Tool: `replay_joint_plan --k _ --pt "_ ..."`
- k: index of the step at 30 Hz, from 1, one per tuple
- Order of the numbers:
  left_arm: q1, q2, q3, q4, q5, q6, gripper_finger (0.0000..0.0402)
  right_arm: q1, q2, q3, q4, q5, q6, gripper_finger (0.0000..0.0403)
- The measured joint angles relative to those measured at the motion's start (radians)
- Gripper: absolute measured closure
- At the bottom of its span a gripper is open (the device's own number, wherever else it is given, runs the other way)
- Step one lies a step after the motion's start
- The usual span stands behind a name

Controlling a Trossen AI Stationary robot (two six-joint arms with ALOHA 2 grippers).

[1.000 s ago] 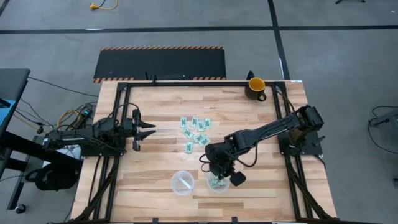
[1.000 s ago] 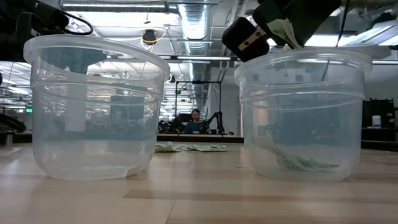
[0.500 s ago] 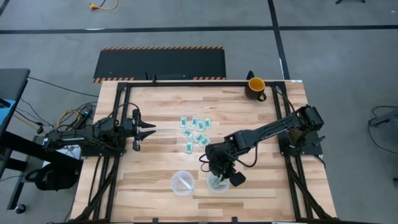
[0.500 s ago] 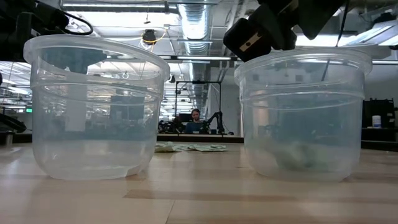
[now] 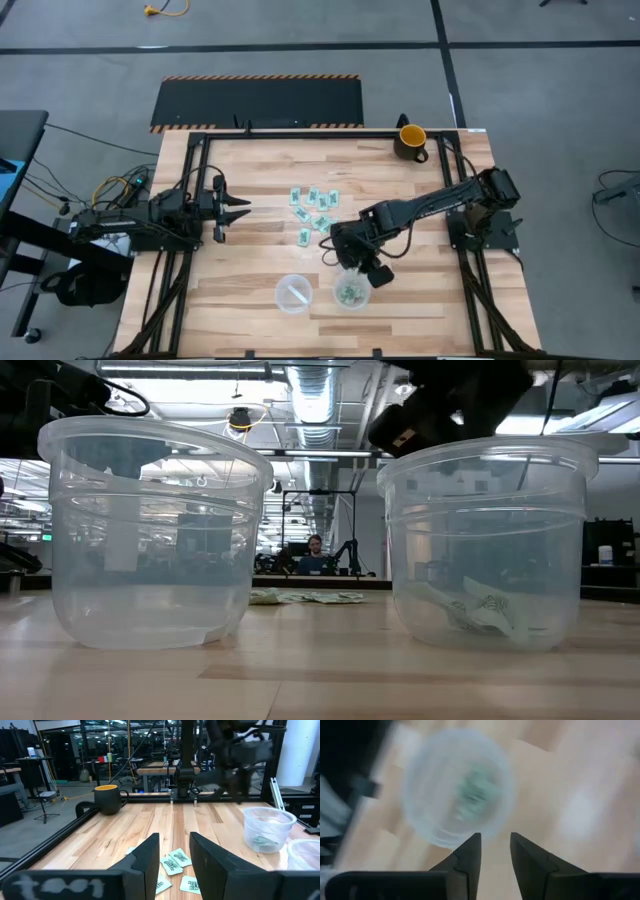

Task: Pick and place Stevia / Truvia into bins
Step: Put the white stevia pack into the right transparent basket

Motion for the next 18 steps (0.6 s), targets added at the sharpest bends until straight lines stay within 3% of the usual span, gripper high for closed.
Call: replay_joint_plan --k 6,8,14,18 --pt "0.0 0.0 0.0 0.0 0.0 0.0 0.0304 -0.07 0.0 0.038 -0.038 0.323 -0.071 0.0306" --pt "0.0 0.0 0.0 0.0 0.0 0.0 0.0304 -0.106 0.0 0.039 -0.02 0.38 -0.099 0.0306" --pt "0.0 0.0 0.0 0.0 0.0 0.0 0.0304 -0.231 0.003 0.013 0.109 0.36 -0.121 0.0306" --pt "0.0 0.0 0.0 0.0 0.0 0.0 0.0304 -0.298 0.003 0.01 0.128 0.262 -0.153 0.0297"
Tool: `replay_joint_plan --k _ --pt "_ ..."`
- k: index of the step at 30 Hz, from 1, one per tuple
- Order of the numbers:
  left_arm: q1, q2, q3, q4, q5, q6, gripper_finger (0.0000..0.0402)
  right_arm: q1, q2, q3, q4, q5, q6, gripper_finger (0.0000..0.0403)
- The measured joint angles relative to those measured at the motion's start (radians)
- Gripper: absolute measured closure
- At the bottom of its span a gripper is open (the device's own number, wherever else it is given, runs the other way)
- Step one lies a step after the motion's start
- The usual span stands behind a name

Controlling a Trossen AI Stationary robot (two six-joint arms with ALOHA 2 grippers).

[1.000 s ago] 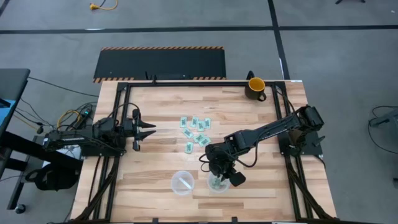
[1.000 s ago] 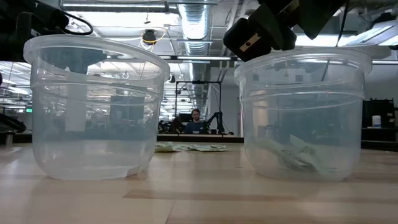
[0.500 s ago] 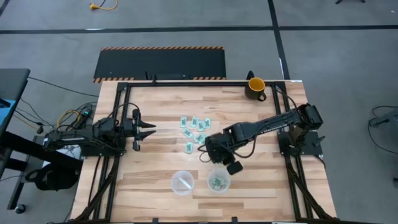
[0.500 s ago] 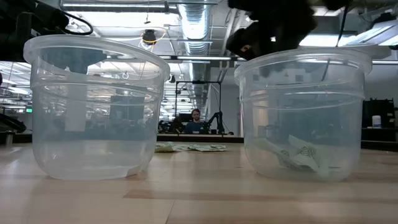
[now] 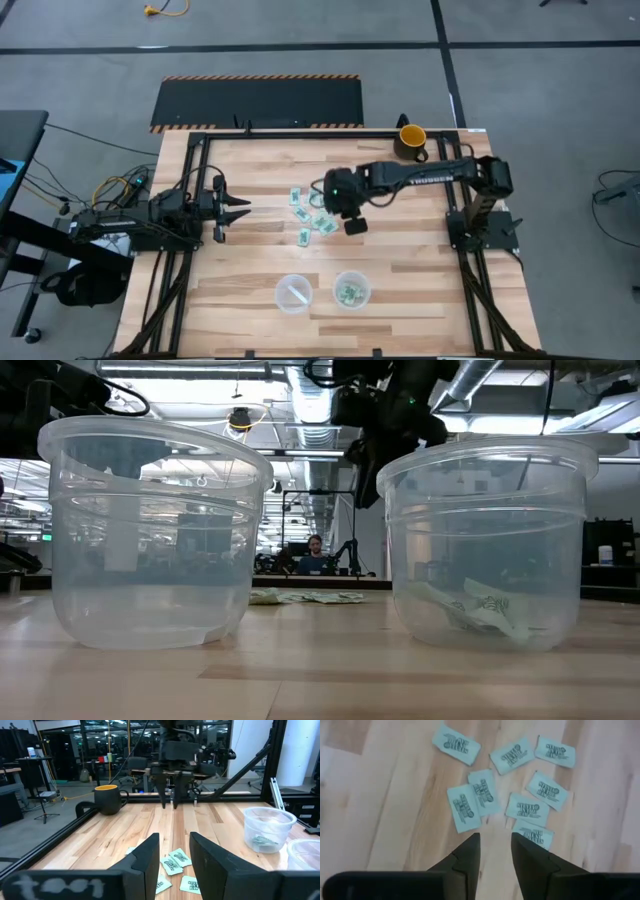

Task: Pick and place Stevia / Truvia into bins
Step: Put the white stevia pack into the right transparent basket

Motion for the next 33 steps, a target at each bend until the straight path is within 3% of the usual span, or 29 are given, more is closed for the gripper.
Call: replay_joint_plan --k 5,14,33 --pt "0.0 0.0 0.0 0.0 0.0 0.0 0.0304 -0.052 0.0 0.0 0.021 -0.078 -0.019 0.0253" --pt "0.0 0.0 0.0 0.0 0.0 0.0 0.0304 -0.11 0.0 0.0 0.071 -0.081 -0.02 0.0161" --pt "0.0 0.0 0.0 0.0 0.0 0.0 0.0303 -0.182 0.0 0.0 0.101 -0.097 0.001 0.0154"
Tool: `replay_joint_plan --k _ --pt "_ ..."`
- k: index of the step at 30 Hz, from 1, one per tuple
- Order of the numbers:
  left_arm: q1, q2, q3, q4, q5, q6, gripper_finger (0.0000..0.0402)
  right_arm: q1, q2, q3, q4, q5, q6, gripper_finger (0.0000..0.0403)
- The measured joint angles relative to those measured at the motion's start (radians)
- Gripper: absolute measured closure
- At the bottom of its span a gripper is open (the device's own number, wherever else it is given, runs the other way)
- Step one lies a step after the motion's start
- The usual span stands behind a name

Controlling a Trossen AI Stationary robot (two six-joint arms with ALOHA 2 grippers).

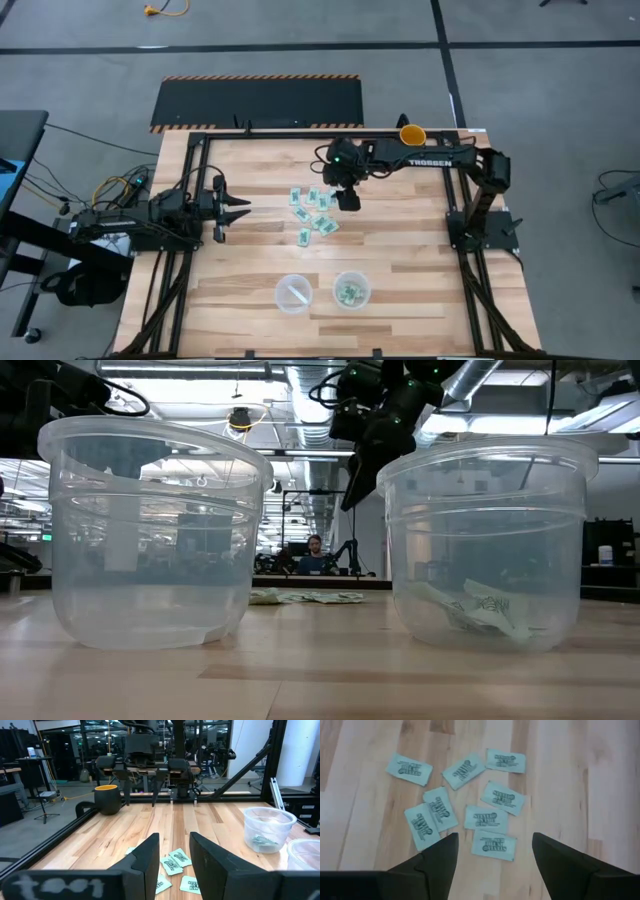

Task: Pick and place Stevia / Truvia into bins
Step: Put the white stevia pack into the right transparent basket

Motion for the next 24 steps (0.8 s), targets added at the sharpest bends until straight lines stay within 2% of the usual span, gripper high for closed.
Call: replay_joint_plan --k 14,24 --pt "0.0 0.0 0.0 0.0 0.0 0.0 0.0304 -0.019 0.214 -0.002 0.015 -0.023 -0.003 0.0154" --pt "0.0 0.0 0.0 0.0 0.0 0.0 0.0304 -0.026 0.277 0.001 0.025 -0.016 -0.003 0.0154"
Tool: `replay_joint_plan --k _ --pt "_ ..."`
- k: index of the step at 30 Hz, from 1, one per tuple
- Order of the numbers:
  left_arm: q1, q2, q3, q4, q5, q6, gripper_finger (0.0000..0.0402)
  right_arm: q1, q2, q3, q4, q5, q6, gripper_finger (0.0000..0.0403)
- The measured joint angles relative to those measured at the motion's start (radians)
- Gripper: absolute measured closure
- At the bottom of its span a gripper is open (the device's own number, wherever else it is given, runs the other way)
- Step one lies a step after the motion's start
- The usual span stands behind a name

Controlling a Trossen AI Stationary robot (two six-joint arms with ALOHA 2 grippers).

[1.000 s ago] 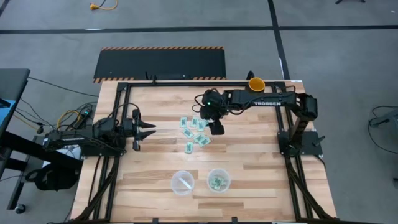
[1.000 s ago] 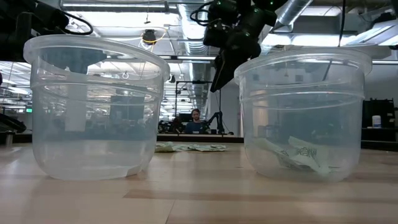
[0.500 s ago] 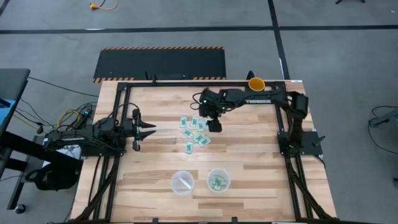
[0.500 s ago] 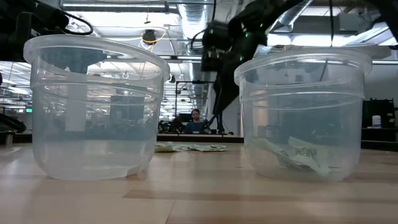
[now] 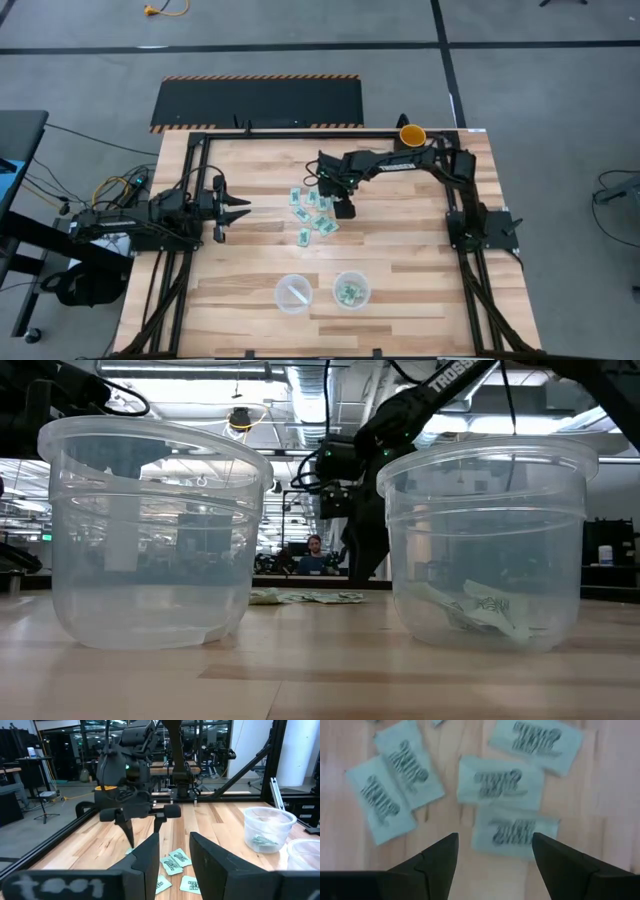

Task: Pick and place Stevia / Truvia into bins
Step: Put the white stevia pack into the right transparent basket

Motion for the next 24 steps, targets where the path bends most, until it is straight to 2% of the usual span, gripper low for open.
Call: replay_joint_plan --k 5,15,24 --pt "0.0 0.0 0.0 0.0 0.001 0.0 0.0304 -0.006 0.031 0.002 0.014 0.041 -0.001 0.0154" --pt "0.0 0.0 0.0 0.0 0.0 0.0 0.0304 -0.006 0.039 0.002 0.009 0.047 0.005 0.0158" --pt "0.0 0.0 0.0 0.0 0.0 0.0 0.0304 -0.005 0.04 0.001 -0.017 0.049 0.016 0.0225"
